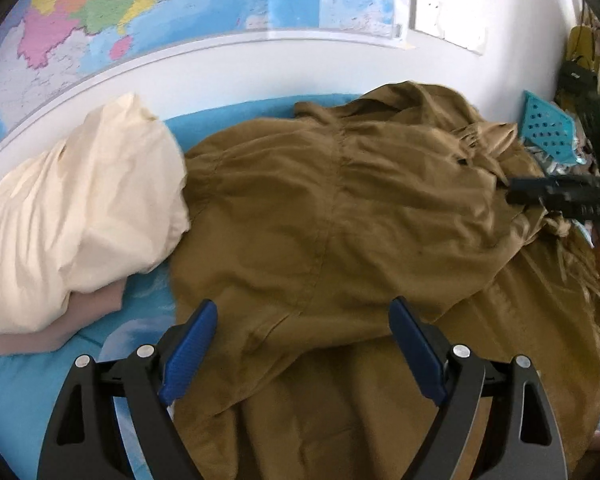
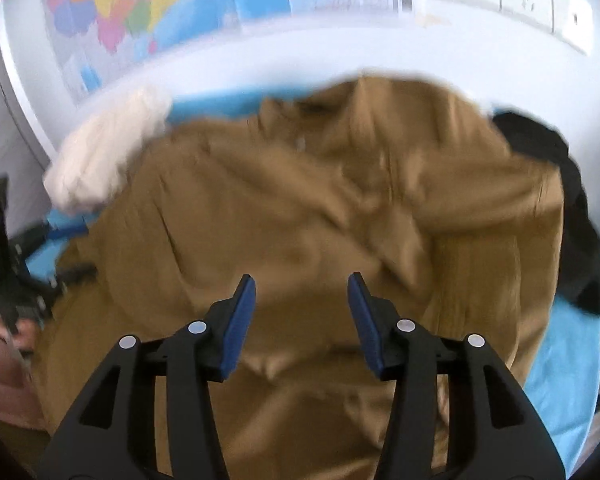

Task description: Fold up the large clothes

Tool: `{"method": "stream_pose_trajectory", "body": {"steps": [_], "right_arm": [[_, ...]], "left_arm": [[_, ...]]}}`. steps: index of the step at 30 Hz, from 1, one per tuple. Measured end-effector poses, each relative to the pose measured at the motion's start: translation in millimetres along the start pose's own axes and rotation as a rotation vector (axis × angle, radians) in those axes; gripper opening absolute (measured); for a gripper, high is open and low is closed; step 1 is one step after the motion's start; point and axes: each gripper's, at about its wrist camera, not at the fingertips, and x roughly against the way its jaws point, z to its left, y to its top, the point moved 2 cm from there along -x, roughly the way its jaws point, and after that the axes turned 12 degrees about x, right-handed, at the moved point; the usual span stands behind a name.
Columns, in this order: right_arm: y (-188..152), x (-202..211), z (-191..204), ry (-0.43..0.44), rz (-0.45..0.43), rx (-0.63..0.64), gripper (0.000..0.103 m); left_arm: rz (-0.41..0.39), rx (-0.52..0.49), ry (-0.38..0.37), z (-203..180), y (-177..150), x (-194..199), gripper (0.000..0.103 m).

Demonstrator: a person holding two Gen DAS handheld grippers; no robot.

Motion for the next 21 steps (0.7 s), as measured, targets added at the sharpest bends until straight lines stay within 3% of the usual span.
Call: {"method": "stream_pose_trajectory", "body": {"steps": [1,4,5,6,9,14,18,21], "right_arm": [[-6,-12,-3,-0.007,0.035,-0.013,0.047],[-8,-6,-4,0.032,-0.002,-0.047,0.049],[-9,2,-5,0.063,-0.024,-0.065,0.055],[-12,12,-7,0.083,-0.049,-0.080,0.060],[-22,39,-10,0.095,-0.086,-0.100,0.061],[-56,77,-21,0.105,-0.133,-0.170,0.065],[-85,99,-26,0.099,-0.159,-0.241,0.070],[-110,115,-29,0.087,-0.169,-0.301,0.076]], "left_arm": [[0.016,0.010,0.008,3,-2,-5,0.085],[0.028,0.033,0.034,9,-3,-8,0.085],[0.018,0.039,0.028,11,-4,-4,0.085],[0.009,0.046,0.018,14,-6,3,0.085],[-0.045,0.061,-0.051,27,-15,32,0.085],[-0.072,0.118,-0.051,55,-33,66,0.085],[-0.030,0.189,-0.090,74,-57,82,0.086],[0.008,0.205,-0.077,80,-79,84,0.086]]}}
